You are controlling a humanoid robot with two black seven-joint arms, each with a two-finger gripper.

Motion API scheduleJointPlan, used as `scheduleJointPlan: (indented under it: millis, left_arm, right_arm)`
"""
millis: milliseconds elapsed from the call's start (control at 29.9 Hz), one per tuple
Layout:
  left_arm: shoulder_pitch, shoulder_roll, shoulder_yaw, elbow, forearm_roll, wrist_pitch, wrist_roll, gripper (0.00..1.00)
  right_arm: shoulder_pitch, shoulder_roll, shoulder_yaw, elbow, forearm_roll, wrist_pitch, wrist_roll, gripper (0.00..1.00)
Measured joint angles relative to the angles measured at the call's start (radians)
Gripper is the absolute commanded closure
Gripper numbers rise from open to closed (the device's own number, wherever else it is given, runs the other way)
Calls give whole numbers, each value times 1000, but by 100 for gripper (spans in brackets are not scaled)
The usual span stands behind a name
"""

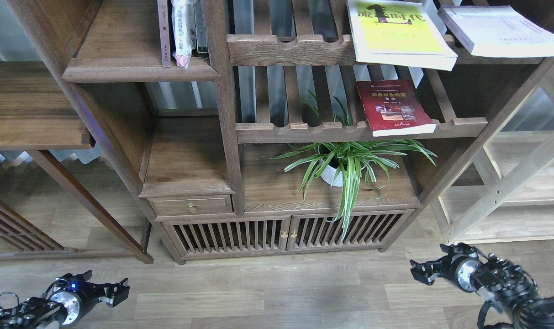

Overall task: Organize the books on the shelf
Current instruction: 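Raise both grippers up toward the bookshelf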

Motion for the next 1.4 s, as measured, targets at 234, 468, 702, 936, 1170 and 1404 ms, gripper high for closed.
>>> scheduleJointPlan:
  millis: [234, 468, 702, 936, 1170, 1404]
  left_arm:
    - [-14, 27, 1, -1, 7, -72, -43, 0]
    - [-30, 98, -4, -2, 8, -175, -87, 0]
    - [-80, 214, -5, -3, 8, -259, -140, 0]
    - [-158, 278, -5, -9, 8, -265, -144, 0]
    - [-166, 329, -5, -95, 7, -265, -169, 0]
    - [-168, 362, -5, -259, 36, -265, -173, 0]
  right_arm:
    - [34, -81, 3, 0, 1, 108, 28, 0]
    - [41, -171, 2, 0, 1, 192, 77, 0]
    - [45, -262, -3, 0, 1, 209, 129, 0]
    - [83, -329, -5, 0, 0, 210, 160, 0]
    - [91, -404, -5, 0, -1, 210, 169, 0]
    - [89, -484, -5, 0, -1, 210, 169, 0]
